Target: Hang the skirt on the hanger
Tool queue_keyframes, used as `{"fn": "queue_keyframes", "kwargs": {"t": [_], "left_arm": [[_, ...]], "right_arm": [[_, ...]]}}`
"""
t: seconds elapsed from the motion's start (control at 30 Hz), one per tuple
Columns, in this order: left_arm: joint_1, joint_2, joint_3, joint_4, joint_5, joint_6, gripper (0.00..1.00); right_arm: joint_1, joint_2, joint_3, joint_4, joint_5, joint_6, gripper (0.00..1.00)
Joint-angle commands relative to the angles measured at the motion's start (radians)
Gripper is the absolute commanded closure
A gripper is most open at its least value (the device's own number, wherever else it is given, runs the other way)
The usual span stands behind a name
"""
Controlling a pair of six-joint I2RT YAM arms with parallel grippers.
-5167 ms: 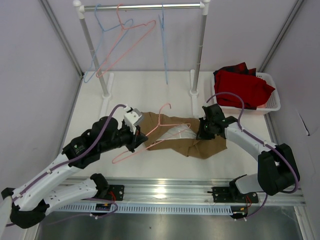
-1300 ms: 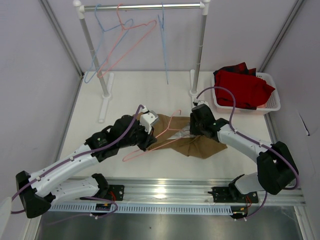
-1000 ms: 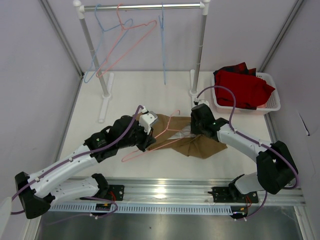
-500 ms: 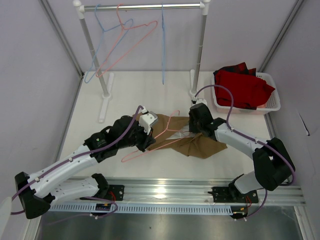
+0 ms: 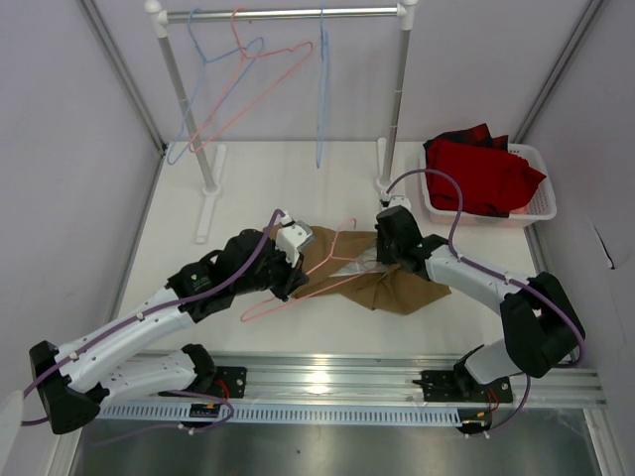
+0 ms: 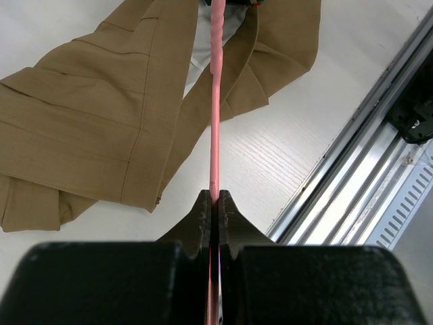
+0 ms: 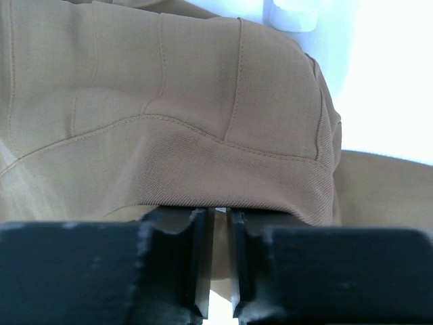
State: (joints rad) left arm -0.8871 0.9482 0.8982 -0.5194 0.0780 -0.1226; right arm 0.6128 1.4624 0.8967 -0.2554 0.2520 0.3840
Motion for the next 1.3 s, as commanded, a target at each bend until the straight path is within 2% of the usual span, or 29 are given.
{"fn": "queue_keyframes", "kwargs": {"t": [0.0, 0.23, 0.63, 0.87, 1.07, 1.27], "left_arm": [[-0.006, -0.015, 0.016, 0.022, -0.014, 0.015, 1.0], [-0.006, -0.009, 0.016, 0.038, -0.023, 0.015, 1.0], [-0.006, 0.023, 0.038, 0.091, -0.023, 0.015, 1.0], [-0.006, 0.055, 0.048, 0.114, -0.014, 0.014, 1.0], [-0.006, 0.043, 0.041, 0.085, -0.04, 0.006, 1.0], [-0.006, 0.015, 0.033, 0.048, -0.06, 0.005, 1.0]], "right_arm": [[0.005, -0.005, 0.004, 0.024, 0.033, -0.01, 0.9], [0.004, -0.04, 0.034, -0.037, 0.036, -0.014, 1.0], [-0.065, -0.154, 0.041, -0.105, -0.075, 0.004, 1.0], [-0.085, -0.159, 0.041, -0.111, -0.129, -0.008, 1.0], [-0.084, -0.116, 0.031, -0.079, -0.172, -0.008, 0.97], [-0.07, -0.06, 0.03, -0.047, -0.166, 0.004, 0.89]]}}
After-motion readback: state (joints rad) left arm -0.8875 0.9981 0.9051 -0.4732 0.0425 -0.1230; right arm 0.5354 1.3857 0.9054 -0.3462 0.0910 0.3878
